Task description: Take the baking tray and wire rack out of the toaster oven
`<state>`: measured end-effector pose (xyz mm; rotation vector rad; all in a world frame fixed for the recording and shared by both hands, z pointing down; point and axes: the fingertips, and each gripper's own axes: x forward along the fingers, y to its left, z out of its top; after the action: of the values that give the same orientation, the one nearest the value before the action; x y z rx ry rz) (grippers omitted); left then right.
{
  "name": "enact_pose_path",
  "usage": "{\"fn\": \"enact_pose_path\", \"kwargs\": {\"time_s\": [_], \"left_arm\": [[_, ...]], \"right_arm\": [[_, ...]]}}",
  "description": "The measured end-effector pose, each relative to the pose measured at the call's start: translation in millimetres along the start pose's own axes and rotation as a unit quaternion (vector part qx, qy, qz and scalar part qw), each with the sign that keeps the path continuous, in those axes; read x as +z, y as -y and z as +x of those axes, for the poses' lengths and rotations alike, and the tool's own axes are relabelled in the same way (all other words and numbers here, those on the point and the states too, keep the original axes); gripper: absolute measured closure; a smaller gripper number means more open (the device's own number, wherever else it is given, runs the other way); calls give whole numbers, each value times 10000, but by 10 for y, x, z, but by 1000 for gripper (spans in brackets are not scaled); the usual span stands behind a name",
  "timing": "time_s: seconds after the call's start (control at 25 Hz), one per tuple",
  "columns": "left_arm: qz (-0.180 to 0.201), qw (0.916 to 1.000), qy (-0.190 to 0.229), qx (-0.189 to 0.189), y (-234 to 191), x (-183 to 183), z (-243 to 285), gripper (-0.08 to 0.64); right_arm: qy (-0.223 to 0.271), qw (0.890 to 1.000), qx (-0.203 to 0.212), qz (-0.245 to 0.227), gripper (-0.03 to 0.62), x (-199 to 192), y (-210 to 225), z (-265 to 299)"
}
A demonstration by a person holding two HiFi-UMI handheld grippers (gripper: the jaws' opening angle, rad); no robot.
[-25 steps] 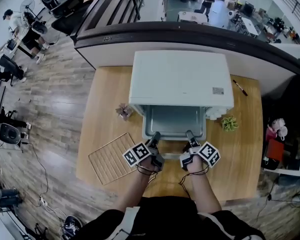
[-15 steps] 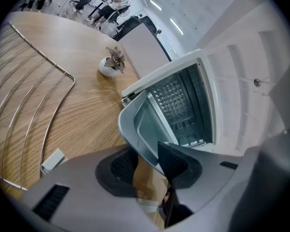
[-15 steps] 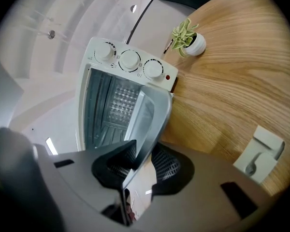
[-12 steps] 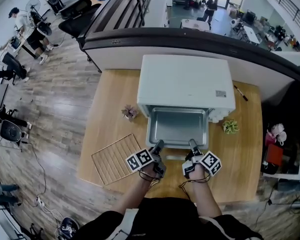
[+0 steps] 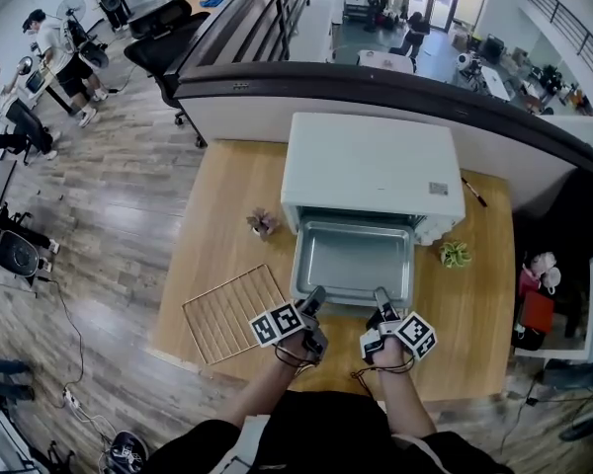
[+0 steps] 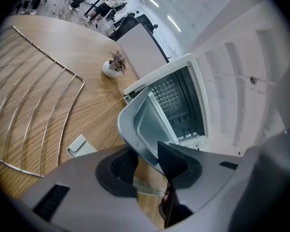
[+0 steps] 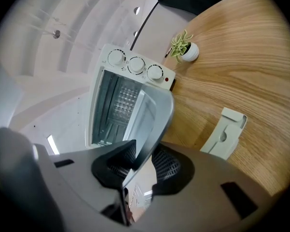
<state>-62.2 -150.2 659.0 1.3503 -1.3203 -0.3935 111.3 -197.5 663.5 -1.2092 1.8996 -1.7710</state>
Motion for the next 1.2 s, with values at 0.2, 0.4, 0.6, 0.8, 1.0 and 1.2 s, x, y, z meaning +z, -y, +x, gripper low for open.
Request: {"fn": "enact_pose_path", "kwargs": {"time_s": [0.2,0.4,0.6,0.8,1.0,1.2], "left_arm": [[-34,10000,-50,10,-47,-121,-176,426],[-138,9999,-58,12,-141,-154,-388,426],[-87,9999,108,-9,-188,-61,-619,426],[-233,9991,356,56,-352,42,-930,425],[-444,9963,723,161,-538,126,-1287,425],[-629,9908,1164,284,-719,216,-1683,425]], "right_arm": [[6,9999,36,-94,486,-111,-24,-159],[-43,9997,50,-224,486,-293,-82,-256],[-146,9994,151,-265,486,-496,-197,-265],[-390,9981,271,-396,486,-786,-329,-191],[-778,9948,371,-552,485,-1128,-475,-121],[-1246,9879,500,-771,485,-1496,-659,-60]]}}
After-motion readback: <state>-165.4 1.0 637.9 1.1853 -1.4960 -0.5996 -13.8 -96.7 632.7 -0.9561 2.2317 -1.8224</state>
